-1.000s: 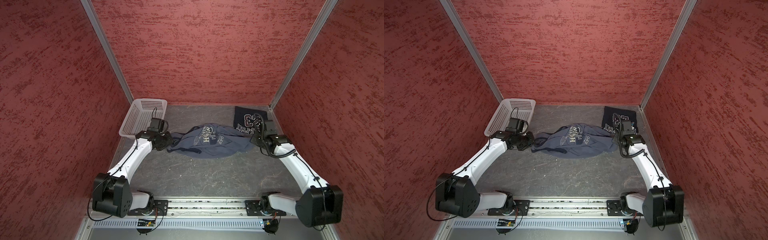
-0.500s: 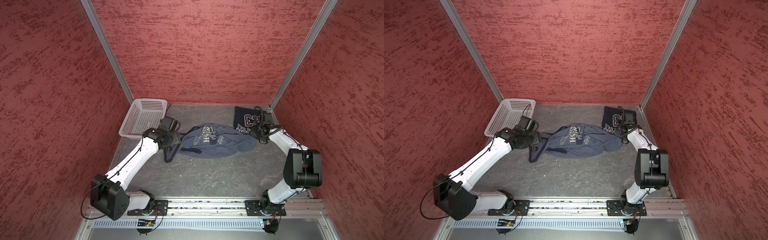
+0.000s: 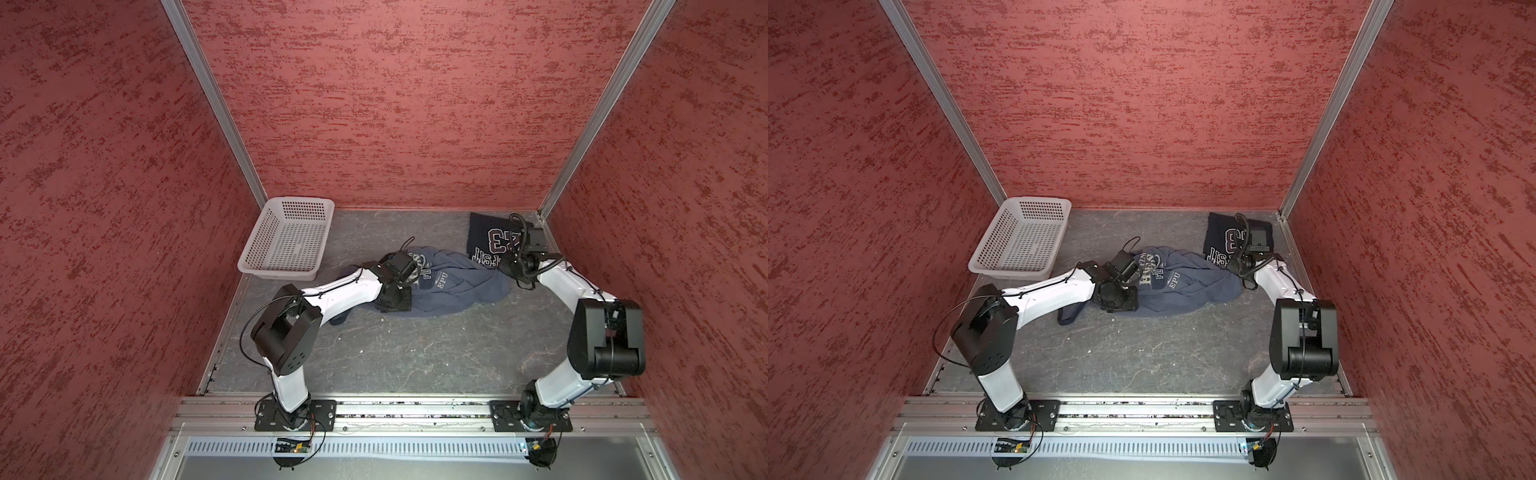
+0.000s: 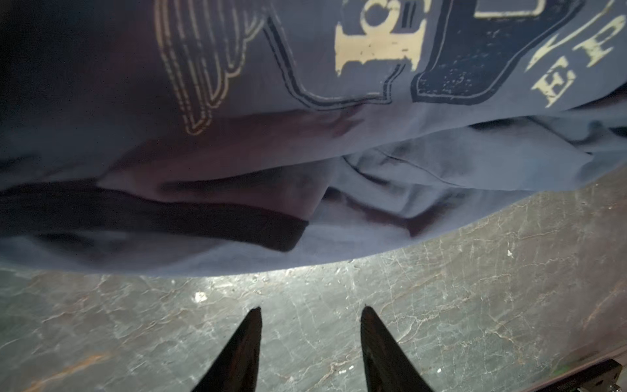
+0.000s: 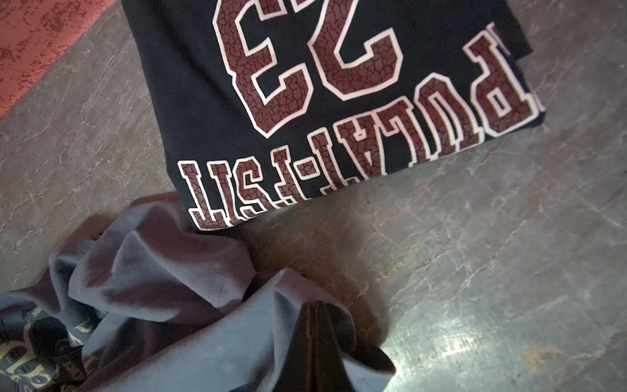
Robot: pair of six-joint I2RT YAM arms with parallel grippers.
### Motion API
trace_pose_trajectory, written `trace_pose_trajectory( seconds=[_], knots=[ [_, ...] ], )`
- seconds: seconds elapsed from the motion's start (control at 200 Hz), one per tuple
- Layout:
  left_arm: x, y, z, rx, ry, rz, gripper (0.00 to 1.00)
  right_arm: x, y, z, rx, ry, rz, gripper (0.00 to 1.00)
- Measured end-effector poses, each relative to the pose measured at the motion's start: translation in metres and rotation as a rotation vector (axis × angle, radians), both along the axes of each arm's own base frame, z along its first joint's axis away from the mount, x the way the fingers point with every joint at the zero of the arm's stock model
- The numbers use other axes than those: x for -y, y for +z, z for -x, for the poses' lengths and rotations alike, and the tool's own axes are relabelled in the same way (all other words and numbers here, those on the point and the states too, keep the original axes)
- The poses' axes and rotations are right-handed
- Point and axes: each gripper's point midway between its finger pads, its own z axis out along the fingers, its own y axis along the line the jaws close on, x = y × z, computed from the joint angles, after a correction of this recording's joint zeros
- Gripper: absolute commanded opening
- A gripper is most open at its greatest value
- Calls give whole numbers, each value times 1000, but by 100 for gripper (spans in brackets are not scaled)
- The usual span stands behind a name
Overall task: Fold and stack tank tops
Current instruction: Smooth out the tank top at the center of the table.
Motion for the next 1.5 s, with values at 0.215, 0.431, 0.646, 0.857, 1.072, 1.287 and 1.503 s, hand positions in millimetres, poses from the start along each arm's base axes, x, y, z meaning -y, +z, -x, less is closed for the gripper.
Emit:
trace_pose_trajectory(
  seconds=[0.215, 0.431, 0.646, 0.857, 1.072, 1.287, 1.503],
  knots=[
    [1, -7, -13, 15, 37, -30, 43, -1, 4, 4, 20, 4, -5, 0],
    [-1, -16, -27, 37, 67, -57, 43, -2, 5, 5, 23, 6, -7, 0],
    [0, -27, -33, 29, 79, -66, 36, -2, 11, 5, 39, 6, -7, 0],
    [-3, -24, -40, 58, 95, -73, 0, -2, 21, 7, 59, 6, -5, 0],
    [-39, 41, -42, 231, 135, 3, 0, -2, 46, 24, 76, 11, 11, 0],
    [-89, 207, -26, 637, 154, 232, 0, -5, 104, 56, 148, 37, 23, 0],
    [-133, 263, -24, 768, 209, 327, 0, -16, 185, 70, 298, 79, -9, 0]
  ],
)
